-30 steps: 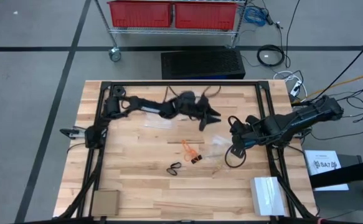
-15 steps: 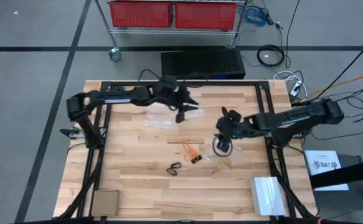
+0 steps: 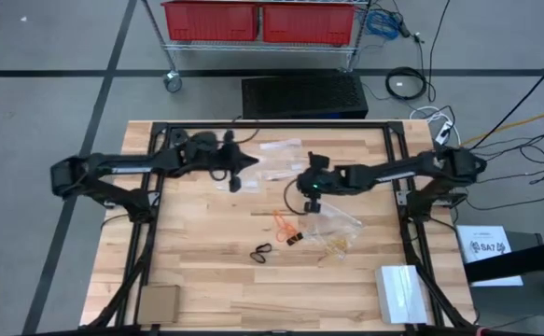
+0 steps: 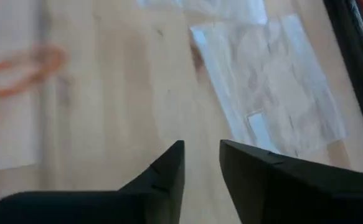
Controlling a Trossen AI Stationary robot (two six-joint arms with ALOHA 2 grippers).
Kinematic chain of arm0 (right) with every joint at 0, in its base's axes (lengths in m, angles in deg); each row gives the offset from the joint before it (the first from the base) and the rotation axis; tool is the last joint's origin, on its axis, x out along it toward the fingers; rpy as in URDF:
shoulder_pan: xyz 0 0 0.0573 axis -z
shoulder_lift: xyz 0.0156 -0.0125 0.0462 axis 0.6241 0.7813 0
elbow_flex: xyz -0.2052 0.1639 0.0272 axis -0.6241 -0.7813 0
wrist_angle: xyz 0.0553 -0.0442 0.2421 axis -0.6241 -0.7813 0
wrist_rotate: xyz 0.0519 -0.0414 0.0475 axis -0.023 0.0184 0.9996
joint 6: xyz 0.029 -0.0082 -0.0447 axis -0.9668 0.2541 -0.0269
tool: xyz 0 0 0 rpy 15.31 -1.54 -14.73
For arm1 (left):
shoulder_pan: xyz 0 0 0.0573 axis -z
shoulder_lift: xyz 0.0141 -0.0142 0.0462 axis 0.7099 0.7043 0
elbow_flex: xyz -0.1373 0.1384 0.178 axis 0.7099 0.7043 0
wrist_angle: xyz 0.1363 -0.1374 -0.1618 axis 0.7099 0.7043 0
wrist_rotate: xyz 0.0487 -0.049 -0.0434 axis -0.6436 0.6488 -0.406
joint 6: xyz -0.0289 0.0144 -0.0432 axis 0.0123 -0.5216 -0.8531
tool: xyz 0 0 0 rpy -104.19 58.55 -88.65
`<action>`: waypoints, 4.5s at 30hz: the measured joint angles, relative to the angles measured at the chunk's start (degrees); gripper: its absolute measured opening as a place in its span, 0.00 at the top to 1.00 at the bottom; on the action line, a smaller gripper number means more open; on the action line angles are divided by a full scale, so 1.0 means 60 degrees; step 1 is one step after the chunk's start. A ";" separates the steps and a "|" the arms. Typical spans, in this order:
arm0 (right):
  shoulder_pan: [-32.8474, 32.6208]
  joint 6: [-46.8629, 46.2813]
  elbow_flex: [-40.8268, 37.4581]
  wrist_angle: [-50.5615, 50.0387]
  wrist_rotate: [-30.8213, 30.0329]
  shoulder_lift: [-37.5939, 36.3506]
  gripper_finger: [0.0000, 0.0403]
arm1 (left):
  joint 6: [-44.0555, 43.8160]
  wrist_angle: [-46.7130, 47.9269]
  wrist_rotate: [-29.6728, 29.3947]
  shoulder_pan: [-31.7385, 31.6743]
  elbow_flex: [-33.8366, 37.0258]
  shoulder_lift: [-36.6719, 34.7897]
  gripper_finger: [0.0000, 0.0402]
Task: Sort rubber bands
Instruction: Open the top right transparent zip lock bag
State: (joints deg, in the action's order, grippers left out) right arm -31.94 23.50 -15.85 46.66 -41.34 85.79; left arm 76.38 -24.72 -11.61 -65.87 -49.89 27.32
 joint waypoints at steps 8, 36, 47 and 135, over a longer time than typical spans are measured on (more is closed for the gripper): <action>0.0709 0.1360 0.1356 0.0124 -0.0426 0.1900 0.55 | -0.0484 -0.0315 0.0001 0.0004 0.1164 -0.1380 0.99; 0.1235 0.1354 0.3378 -0.2911 -0.0333 0.3128 0.99 | 0.0337 -0.0650 -0.0175 0.0000 0.1127 -0.1463 0.96; -0.0136 -0.0840 0.4332 -0.5039 0.1318 0.0992 1.00 | 0.0471 -0.0463 -0.0068 0.0200 0.1121 -0.1298 0.95; -0.0223 -0.1904 0.4778 -0.3997 0.2632 0.0338 0.97 | -0.0272 -0.2603 0.0634 0.1133 0.0120 0.1483 1.00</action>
State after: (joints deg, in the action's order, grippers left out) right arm -33.28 12.08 12.82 22.68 -25.55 87.82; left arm 74.75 -40.34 -7.80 -59.07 -49.18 36.22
